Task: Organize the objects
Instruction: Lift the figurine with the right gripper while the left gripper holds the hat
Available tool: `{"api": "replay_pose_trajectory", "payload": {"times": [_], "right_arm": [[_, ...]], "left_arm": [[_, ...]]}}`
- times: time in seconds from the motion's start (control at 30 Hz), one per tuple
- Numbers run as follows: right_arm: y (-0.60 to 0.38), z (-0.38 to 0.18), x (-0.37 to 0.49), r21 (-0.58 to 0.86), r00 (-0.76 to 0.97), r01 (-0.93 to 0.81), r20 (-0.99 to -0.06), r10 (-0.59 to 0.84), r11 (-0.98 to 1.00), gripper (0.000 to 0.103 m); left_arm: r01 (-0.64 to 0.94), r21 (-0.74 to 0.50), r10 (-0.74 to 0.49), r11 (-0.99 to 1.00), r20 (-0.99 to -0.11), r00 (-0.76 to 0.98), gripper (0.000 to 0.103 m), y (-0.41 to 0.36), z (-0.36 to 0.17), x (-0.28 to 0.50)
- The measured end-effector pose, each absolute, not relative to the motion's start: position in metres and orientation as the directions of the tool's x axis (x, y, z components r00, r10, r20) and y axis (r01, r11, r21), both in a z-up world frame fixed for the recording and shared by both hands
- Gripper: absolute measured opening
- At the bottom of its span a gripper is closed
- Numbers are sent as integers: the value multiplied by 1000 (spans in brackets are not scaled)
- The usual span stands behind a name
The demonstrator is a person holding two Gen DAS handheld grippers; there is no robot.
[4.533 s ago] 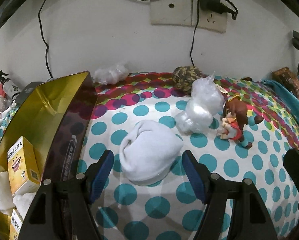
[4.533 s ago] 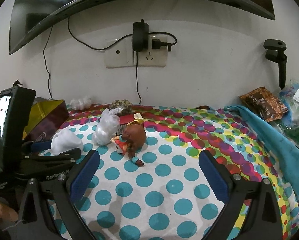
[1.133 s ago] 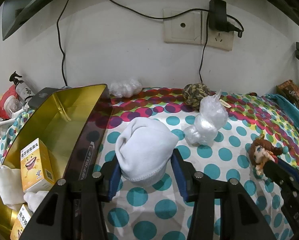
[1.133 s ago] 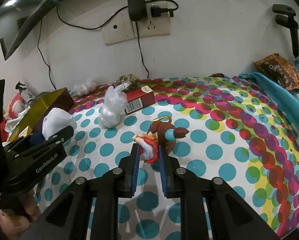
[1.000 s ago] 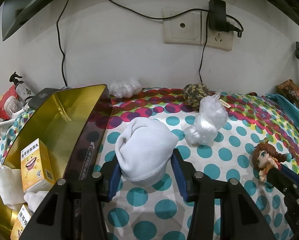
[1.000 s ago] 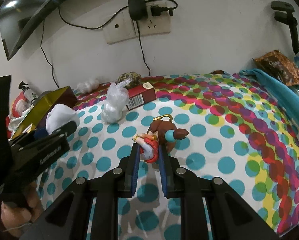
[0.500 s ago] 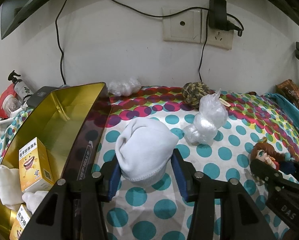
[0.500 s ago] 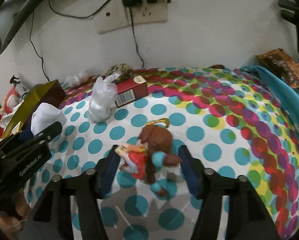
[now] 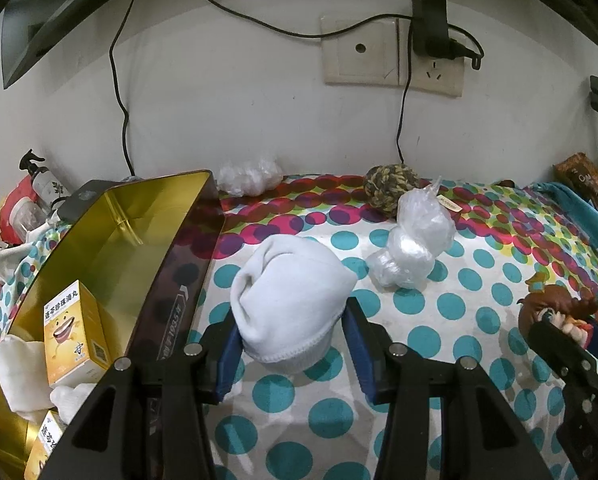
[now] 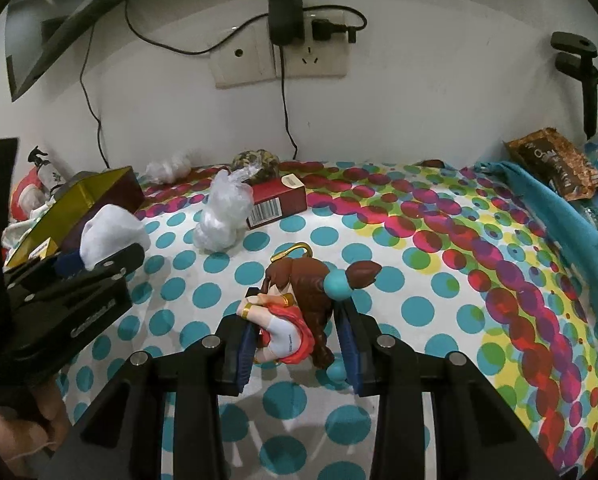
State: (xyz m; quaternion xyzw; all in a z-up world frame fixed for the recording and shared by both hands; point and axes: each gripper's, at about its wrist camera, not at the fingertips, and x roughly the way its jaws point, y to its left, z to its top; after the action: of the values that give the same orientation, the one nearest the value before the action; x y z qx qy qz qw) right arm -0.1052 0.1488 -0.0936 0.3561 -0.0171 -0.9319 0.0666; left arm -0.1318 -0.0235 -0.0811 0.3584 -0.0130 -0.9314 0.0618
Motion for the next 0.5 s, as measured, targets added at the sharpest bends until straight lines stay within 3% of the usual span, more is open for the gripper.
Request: {"api": "replay_pose_trajectory", "payload": {"times": [0.5], "right_arm": [[141,-91,-99,15,-751,97,-655,-83,-995,34]], "left_arm": [[93,74,-119,-993,-635,-764,48,-23,-75,-123]]}}
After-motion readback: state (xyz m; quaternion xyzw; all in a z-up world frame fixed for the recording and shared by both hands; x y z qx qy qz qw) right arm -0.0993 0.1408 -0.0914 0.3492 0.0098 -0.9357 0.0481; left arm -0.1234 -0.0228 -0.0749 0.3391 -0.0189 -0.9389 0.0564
